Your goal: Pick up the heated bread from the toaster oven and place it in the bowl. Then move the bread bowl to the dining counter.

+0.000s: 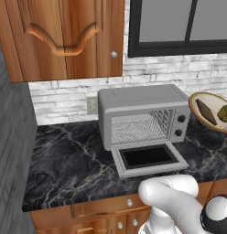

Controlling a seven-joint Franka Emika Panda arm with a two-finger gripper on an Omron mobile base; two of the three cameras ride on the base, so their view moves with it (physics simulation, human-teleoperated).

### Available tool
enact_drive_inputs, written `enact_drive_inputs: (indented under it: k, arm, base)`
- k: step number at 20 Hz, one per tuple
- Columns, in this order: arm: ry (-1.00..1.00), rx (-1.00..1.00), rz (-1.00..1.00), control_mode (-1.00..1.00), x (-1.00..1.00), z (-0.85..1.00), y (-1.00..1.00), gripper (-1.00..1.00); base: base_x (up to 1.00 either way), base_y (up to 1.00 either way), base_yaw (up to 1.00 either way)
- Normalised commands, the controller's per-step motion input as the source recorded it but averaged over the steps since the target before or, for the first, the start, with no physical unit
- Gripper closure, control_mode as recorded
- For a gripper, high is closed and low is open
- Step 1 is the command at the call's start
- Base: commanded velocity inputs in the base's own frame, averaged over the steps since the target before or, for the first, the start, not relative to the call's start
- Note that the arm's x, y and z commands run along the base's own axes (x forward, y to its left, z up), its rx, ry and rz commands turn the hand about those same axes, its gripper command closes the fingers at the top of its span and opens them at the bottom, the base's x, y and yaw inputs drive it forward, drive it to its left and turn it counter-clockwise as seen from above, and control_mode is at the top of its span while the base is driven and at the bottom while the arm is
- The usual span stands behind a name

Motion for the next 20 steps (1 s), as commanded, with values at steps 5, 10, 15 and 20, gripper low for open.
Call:
enact_drive_inputs:
  k: [5, 10, 15, 20]
  arm:
    - [-0.07, -0.07, 0.22, -1.00, -0.03, 0.10, 1.00, 1.00]
    - [-0.13, -0.12, 0.18, -1.00, 0.00, 0.00, 1.00, 1.00]
    - [-0.05, -0.02, 0.03, 1.00, 0.00, -0.01, 0.20, 1.00]
    - [0.00, 0.00, 0.00, 1.00, 0.00, 0.00, 0.00, 1.00]
  base:
    - [0.00, 0.00, 0.00]
    - [0.00, 0.00, 0.00]
    - [-0.06, 0.80, 0.22]
    - [-0.75, 0.49, 0.49]
